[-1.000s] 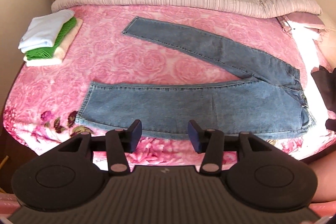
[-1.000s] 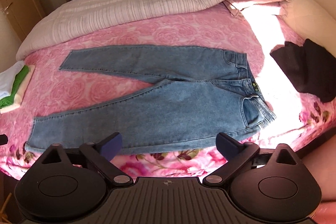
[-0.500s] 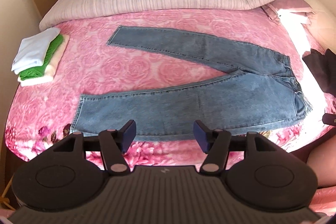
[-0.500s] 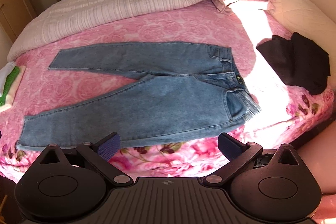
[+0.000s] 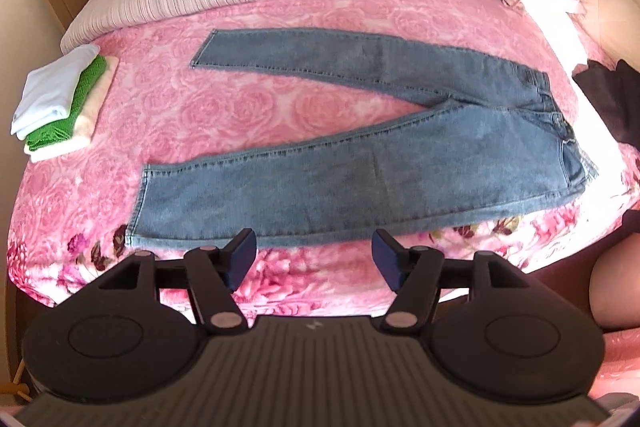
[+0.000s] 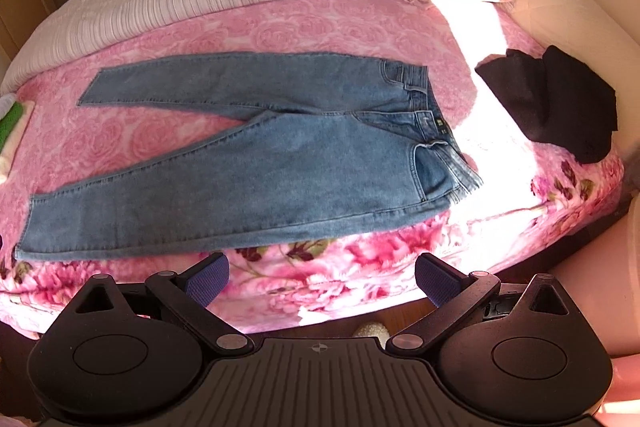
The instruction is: Fold clothes
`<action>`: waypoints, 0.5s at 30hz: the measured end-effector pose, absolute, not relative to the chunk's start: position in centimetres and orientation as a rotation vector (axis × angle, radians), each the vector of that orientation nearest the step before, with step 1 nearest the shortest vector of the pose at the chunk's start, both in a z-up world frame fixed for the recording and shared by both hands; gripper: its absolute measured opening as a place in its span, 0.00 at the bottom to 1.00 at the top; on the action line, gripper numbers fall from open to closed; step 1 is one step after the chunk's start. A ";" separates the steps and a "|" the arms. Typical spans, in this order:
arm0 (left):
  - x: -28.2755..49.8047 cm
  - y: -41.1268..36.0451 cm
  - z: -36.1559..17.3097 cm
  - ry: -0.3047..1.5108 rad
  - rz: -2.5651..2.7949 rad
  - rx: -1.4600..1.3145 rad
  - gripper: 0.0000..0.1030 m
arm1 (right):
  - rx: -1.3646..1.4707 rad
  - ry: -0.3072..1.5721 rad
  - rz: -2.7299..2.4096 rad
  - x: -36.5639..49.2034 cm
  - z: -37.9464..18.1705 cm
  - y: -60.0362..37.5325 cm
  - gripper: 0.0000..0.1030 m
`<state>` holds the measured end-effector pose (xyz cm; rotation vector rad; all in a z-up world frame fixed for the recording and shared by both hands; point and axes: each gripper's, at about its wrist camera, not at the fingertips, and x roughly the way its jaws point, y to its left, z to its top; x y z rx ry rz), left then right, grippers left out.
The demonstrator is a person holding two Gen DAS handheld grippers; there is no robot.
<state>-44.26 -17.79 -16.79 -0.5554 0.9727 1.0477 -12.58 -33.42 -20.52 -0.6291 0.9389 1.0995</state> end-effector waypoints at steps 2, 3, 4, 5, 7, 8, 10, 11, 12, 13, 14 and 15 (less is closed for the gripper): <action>-44.5 -17.9 -17.0 0.978 1.046 -0.557 0.59 | -0.635 0.943 1.097 -12.8 -20.7 -33.5 0.99; -44.6 -18.0 -17.1 0.980 1.045 -0.557 0.59 | -0.635 0.944 1.096 -12.8 -20.8 -33.6 0.99; -44.7 -18.0 -17.0 0.979 1.044 -0.557 0.59 | -0.636 0.946 1.096 -12.9 -20.8 -33.7 0.99; -44.8 -18.0 -17.0 0.977 1.043 -0.556 0.59 | -0.635 0.947 1.094 -13.0 -20.8 -33.7 0.99; -44.9 -18.1 -16.9 0.969 1.042 -0.554 0.59 | -0.638 0.941 1.092 -13.2 -20.8 -33.6 0.99; -45.0 -18.1 -16.8 0.966 1.042 -0.553 0.59 | -0.640 0.937 1.092 -13.3 -20.7 -33.6 0.99; -45.2 -17.9 -16.7 0.961 1.046 -0.555 0.59 | -0.644 0.925 1.095 -13.6 -20.5 -33.4 0.99; -45.4 -17.9 -16.7 0.959 1.048 -0.556 0.59 | -0.646 0.918 1.097 -13.8 -20.4 -33.3 0.99; -45.5 -17.8 -16.7 0.957 1.050 -0.558 0.59 | -0.648 0.911 1.100 -14.0 -20.3 -33.2 0.99; -45.7 -17.8 -16.7 0.956 1.052 -0.559 0.59 | -0.650 0.905 1.103 -14.2 -20.2 -33.1 0.99; -45.9 -17.7 -16.6 0.956 1.054 -0.560 0.59 | -0.652 0.901 1.107 -14.3 -20.2 -32.9 0.99; -46.1 -17.7 -16.6 0.955 1.057 -0.562 0.59 | -0.655 0.898 1.110 -14.5 -20.2 -32.8 0.99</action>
